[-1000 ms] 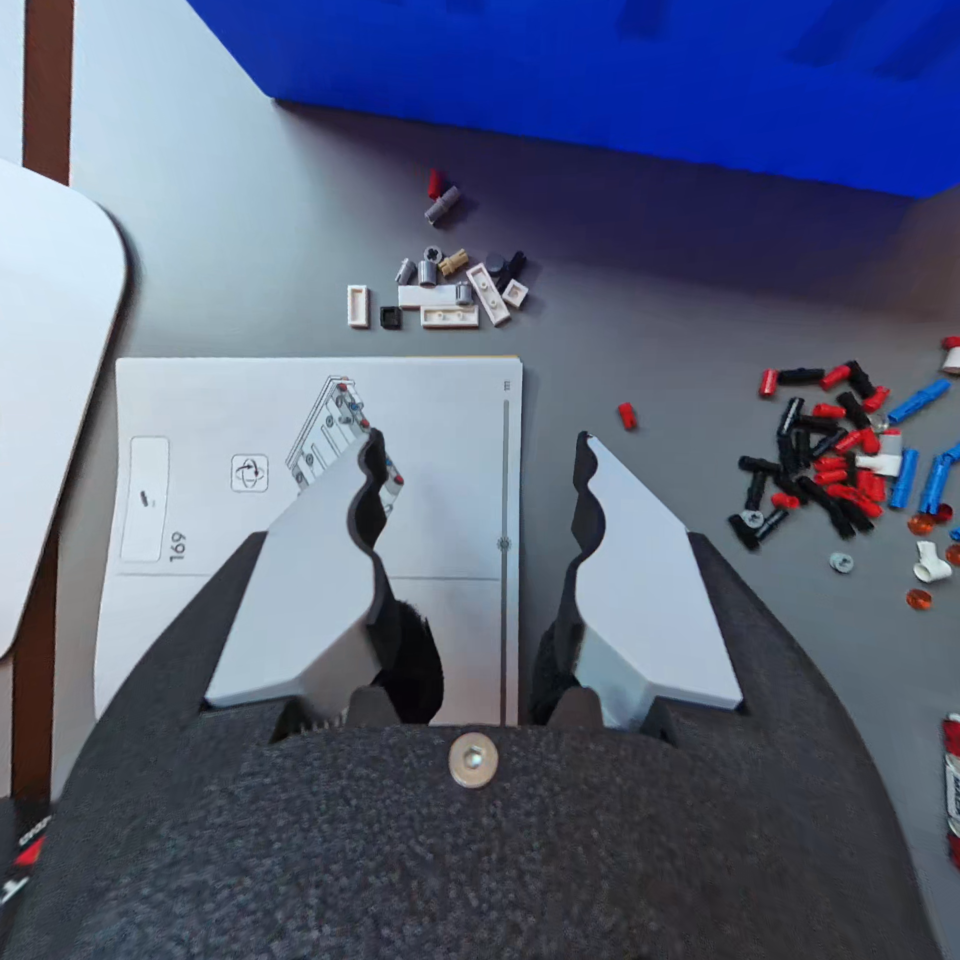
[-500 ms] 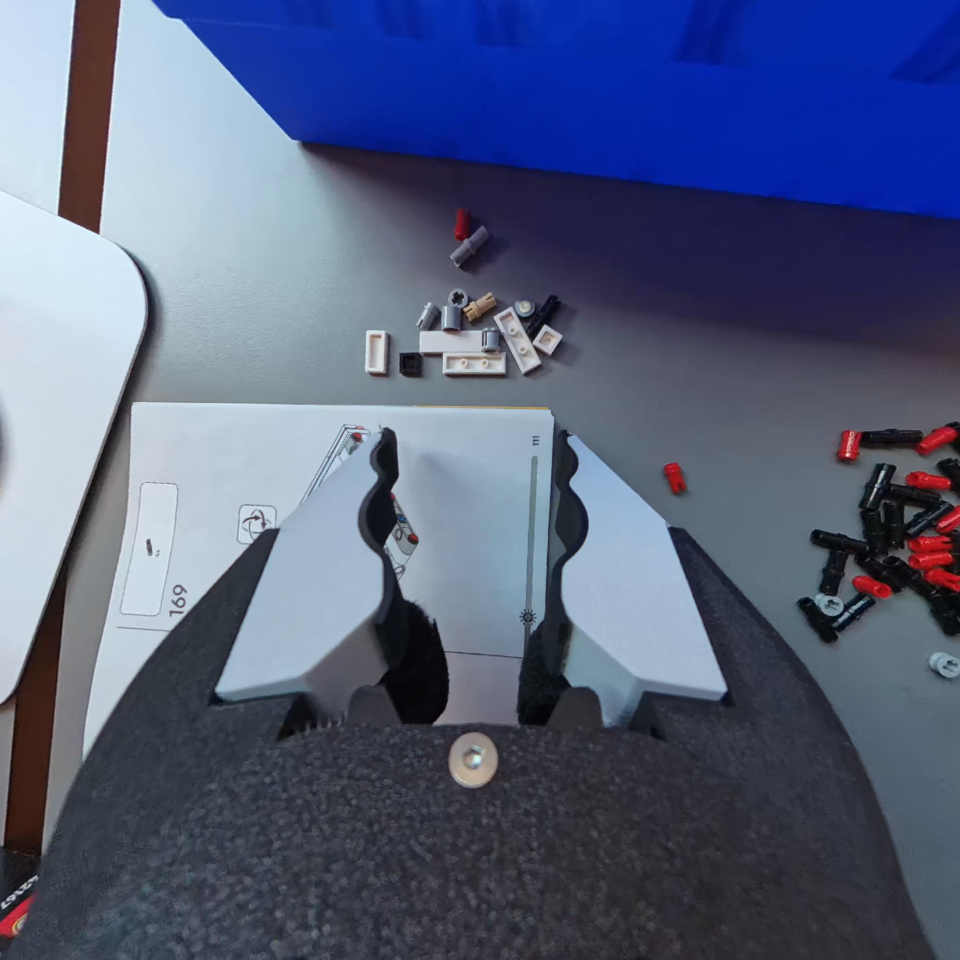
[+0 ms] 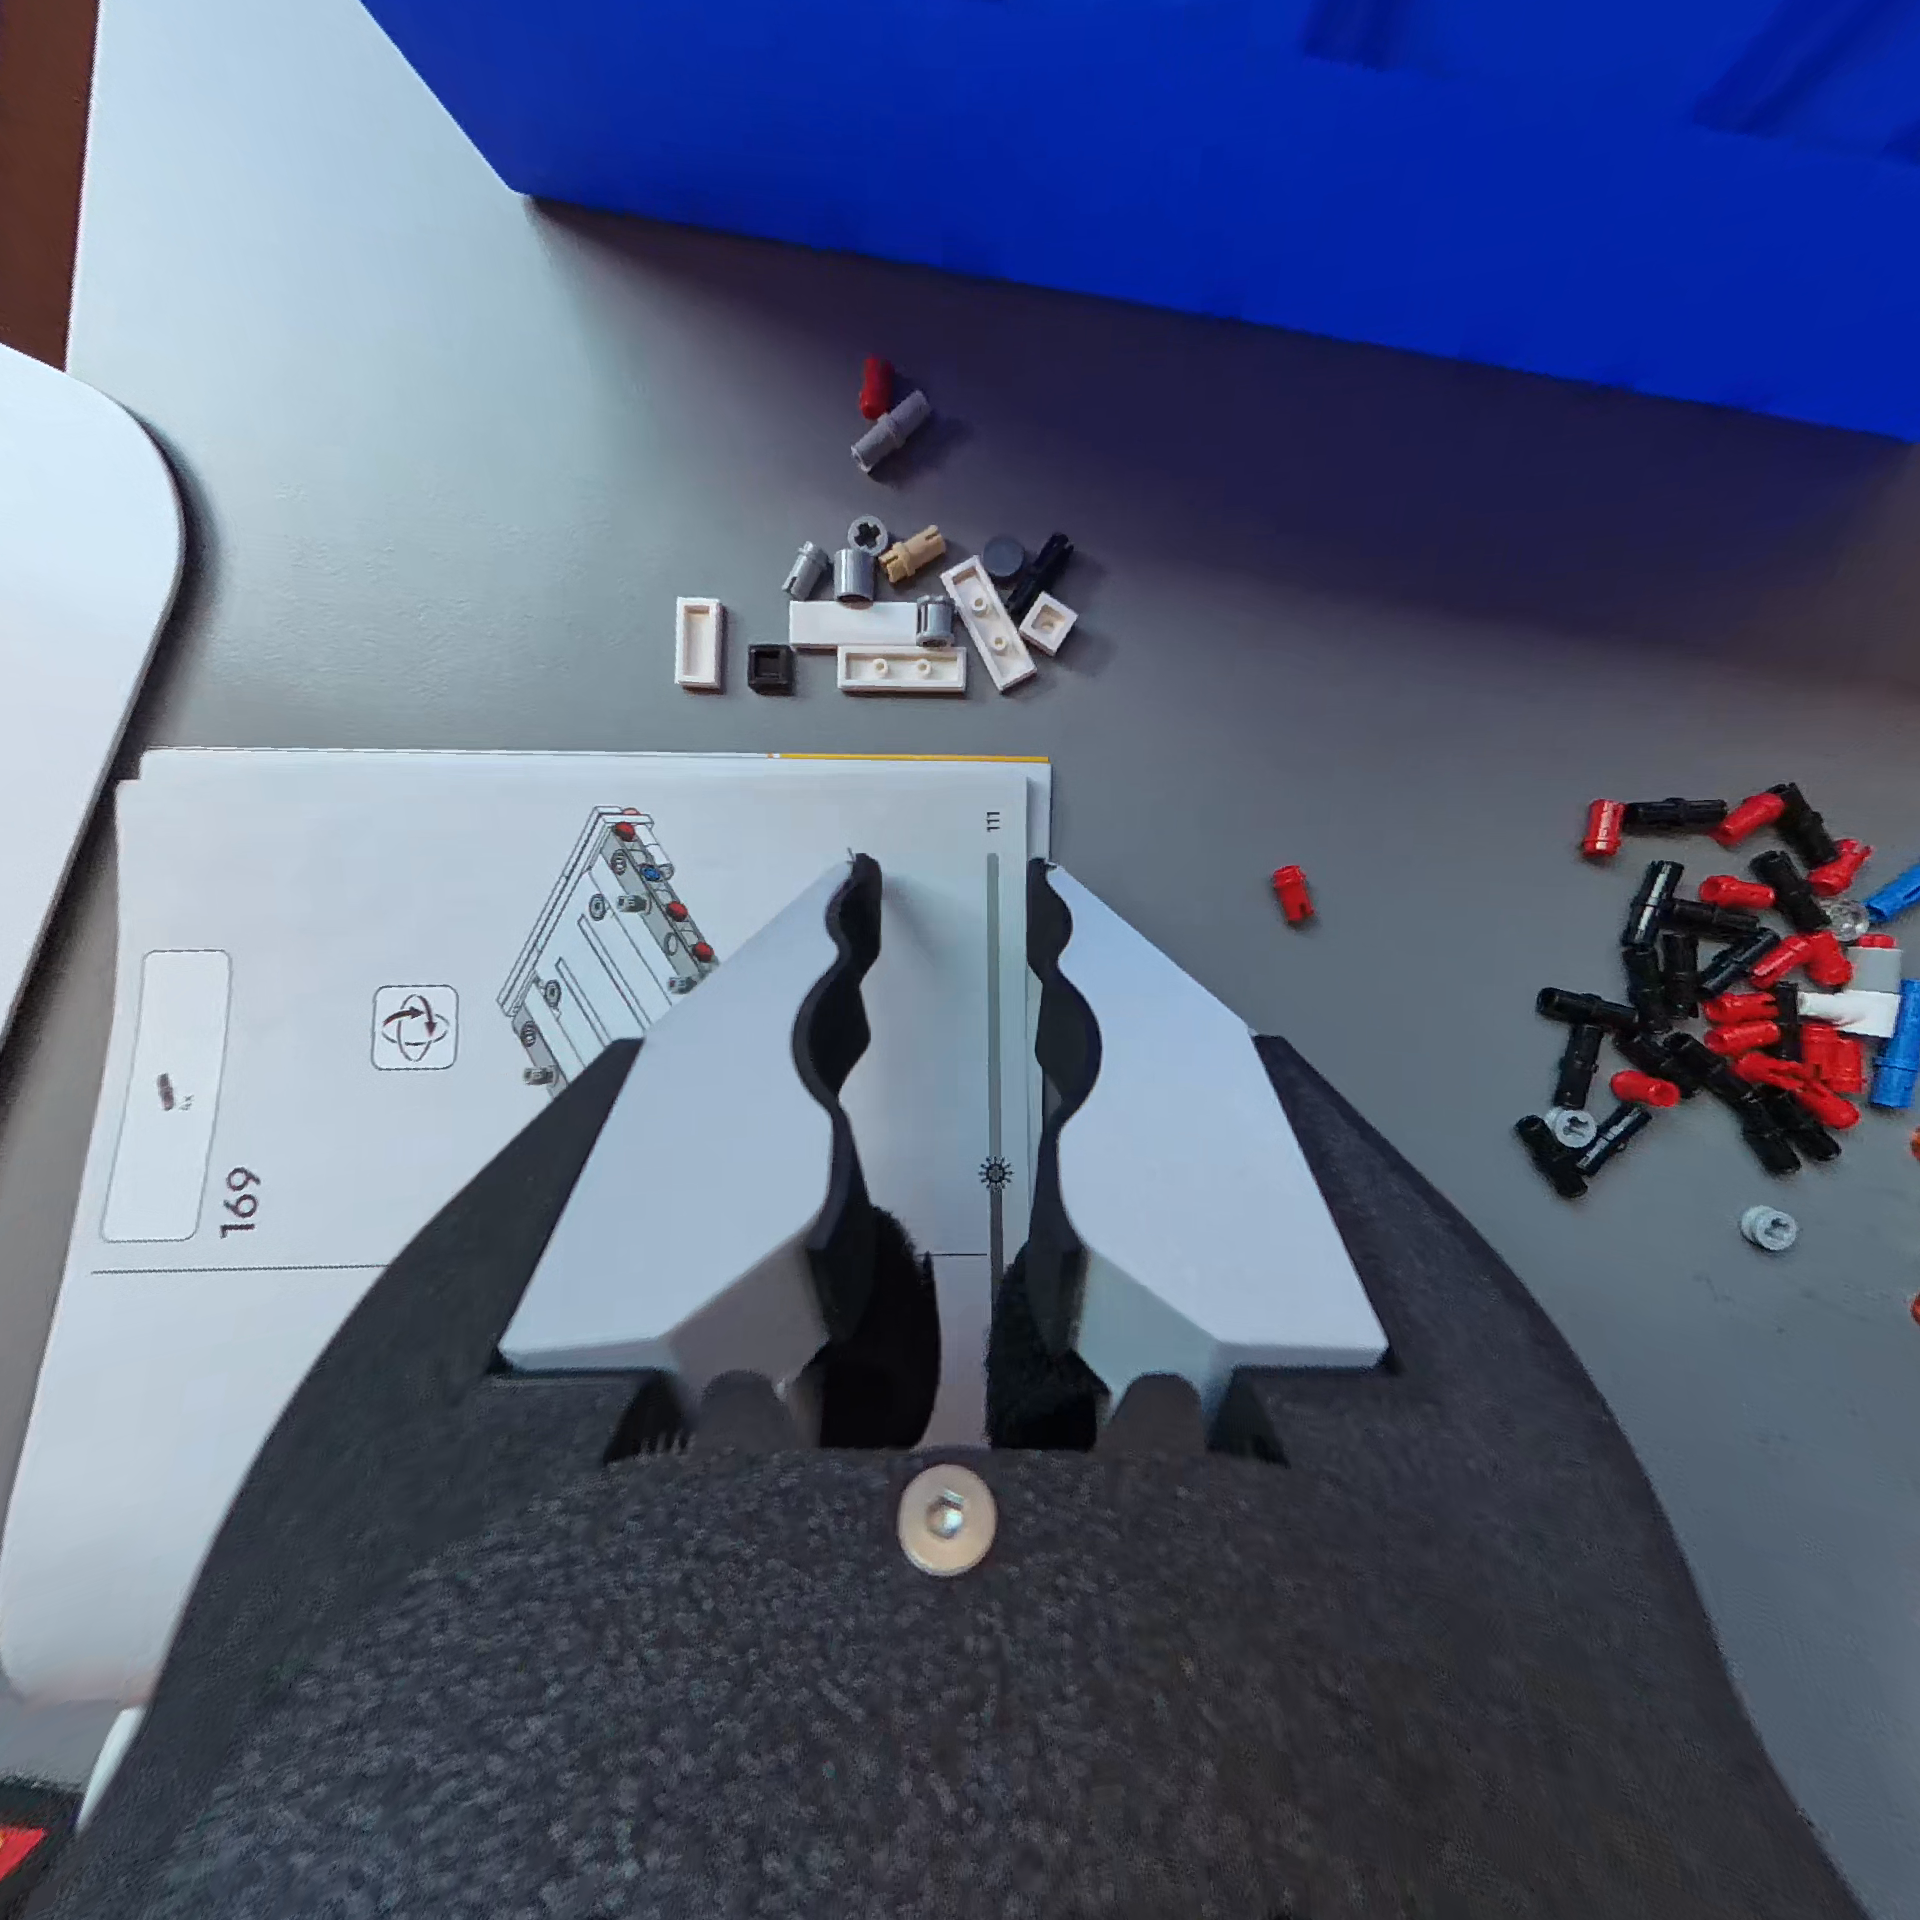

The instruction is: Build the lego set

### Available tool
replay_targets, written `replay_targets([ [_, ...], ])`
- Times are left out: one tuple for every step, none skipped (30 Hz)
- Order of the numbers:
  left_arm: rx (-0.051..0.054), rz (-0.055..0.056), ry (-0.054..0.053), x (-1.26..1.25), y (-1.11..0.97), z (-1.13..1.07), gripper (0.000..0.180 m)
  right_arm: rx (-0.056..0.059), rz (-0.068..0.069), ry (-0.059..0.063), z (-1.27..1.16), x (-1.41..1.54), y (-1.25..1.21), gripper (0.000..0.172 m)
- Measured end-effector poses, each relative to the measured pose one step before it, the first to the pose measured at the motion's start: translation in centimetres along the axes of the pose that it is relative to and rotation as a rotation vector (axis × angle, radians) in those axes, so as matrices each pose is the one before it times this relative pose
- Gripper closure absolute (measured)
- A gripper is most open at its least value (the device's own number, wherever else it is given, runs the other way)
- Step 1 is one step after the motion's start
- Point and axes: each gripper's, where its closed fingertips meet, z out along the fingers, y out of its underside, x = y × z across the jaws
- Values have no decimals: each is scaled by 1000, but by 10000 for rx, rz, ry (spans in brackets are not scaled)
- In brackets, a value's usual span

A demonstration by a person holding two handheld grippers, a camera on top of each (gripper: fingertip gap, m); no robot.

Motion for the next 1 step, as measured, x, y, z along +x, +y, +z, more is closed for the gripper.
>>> replay_targets([
  [-13, -58, 137, 181, 106, 55, 157, -8, 23, -21, 11, -13, 20, 139],
])
